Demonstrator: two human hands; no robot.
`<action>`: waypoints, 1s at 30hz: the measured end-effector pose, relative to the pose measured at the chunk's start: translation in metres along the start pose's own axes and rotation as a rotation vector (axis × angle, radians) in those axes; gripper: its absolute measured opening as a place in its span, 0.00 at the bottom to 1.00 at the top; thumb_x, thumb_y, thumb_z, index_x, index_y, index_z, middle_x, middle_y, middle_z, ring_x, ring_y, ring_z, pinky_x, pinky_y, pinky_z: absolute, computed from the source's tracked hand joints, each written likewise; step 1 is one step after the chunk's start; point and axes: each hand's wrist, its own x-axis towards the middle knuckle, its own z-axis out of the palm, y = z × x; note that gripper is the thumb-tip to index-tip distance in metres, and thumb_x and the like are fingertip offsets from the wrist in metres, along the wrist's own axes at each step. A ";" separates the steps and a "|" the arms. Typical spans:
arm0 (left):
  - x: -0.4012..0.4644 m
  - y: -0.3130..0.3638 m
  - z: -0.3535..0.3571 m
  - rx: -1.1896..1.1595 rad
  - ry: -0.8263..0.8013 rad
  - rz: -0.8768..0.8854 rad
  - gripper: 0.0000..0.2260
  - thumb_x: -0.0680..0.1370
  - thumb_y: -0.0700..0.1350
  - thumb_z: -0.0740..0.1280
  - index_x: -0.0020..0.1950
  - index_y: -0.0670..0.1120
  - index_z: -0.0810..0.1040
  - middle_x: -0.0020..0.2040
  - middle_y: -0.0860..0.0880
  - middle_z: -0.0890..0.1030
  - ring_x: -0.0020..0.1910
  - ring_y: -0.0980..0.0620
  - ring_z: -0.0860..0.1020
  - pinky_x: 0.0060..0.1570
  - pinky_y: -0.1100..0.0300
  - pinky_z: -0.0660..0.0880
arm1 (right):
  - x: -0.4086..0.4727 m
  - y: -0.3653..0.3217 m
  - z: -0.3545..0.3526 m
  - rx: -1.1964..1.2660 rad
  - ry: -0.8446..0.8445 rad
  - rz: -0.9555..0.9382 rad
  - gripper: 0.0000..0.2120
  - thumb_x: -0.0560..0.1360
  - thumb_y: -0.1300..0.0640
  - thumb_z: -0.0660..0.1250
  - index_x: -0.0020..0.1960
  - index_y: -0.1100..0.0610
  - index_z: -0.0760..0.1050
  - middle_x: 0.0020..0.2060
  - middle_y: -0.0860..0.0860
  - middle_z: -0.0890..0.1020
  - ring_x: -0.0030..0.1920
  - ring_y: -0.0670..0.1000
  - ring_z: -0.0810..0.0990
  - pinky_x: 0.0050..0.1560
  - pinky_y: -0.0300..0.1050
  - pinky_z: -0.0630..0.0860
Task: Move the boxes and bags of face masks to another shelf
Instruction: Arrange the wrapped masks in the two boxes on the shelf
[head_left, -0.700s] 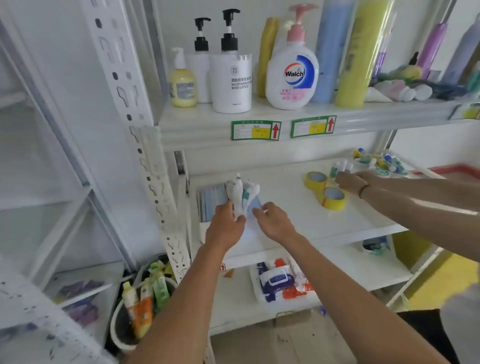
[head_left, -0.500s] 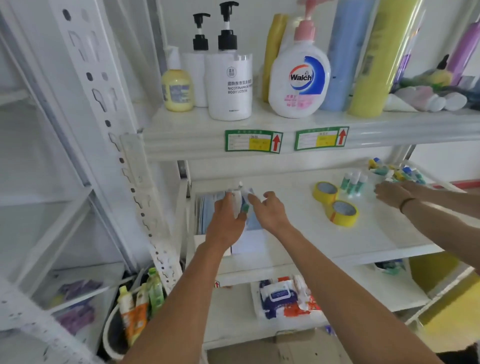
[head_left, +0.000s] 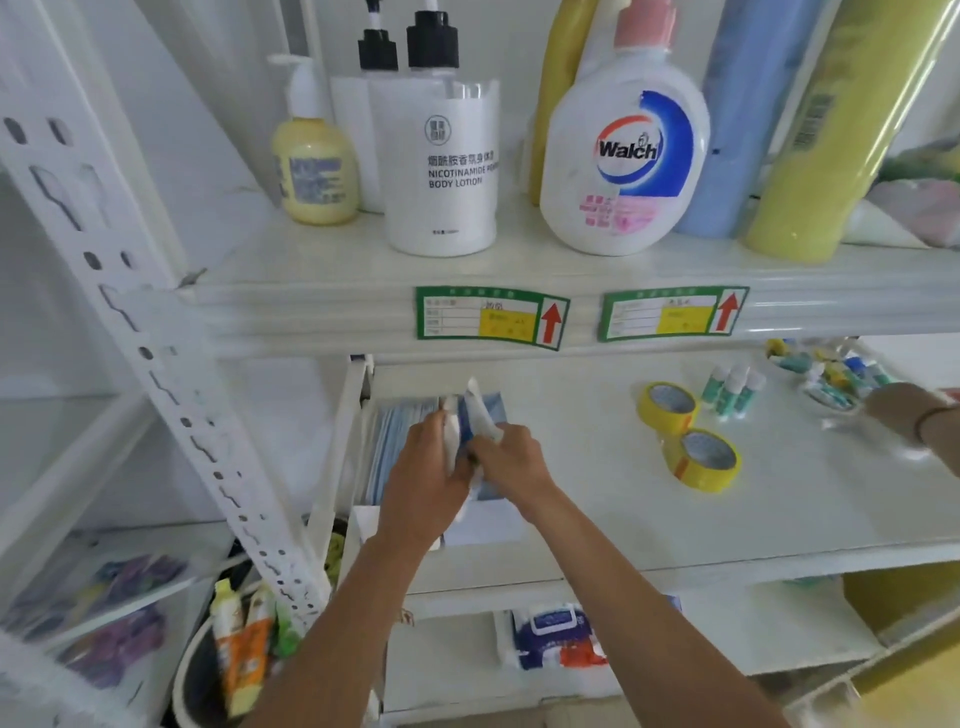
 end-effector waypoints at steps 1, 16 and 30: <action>0.001 0.001 -0.003 0.015 0.002 0.007 0.17 0.76 0.59 0.65 0.60 0.53 0.69 0.49 0.53 0.78 0.45 0.54 0.78 0.39 0.64 0.71 | 0.001 -0.001 -0.001 0.002 0.005 -0.008 0.06 0.73 0.57 0.66 0.38 0.58 0.78 0.35 0.52 0.80 0.35 0.51 0.79 0.30 0.40 0.71; 0.029 0.027 -0.052 -0.253 0.366 -0.081 0.15 0.72 0.37 0.67 0.55 0.49 0.72 0.45 0.50 0.80 0.42 0.49 0.80 0.40 0.53 0.78 | 0.003 0.114 -0.077 0.825 0.420 0.279 0.02 0.74 0.66 0.66 0.43 0.62 0.77 0.38 0.58 0.83 0.36 0.54 0.83 0.33 0.45 0.81; 0.017 0.045 0.008 -0.679 0.219 -0.265 0.14 0.75 0.38 0.71 0.54 0.51 0.70 0.48 0.54 0.78 0.42 0.68 0.78 0.35 0.70 0.75 | 0.012 0.101 -0.074 -0.304 0.286 0.036 0.21 0.78 0.43 0.67 0.61 0.59 0.79 0.57 0.56 0.83 0.53 0.56 0.81 0.53 0.45 0.76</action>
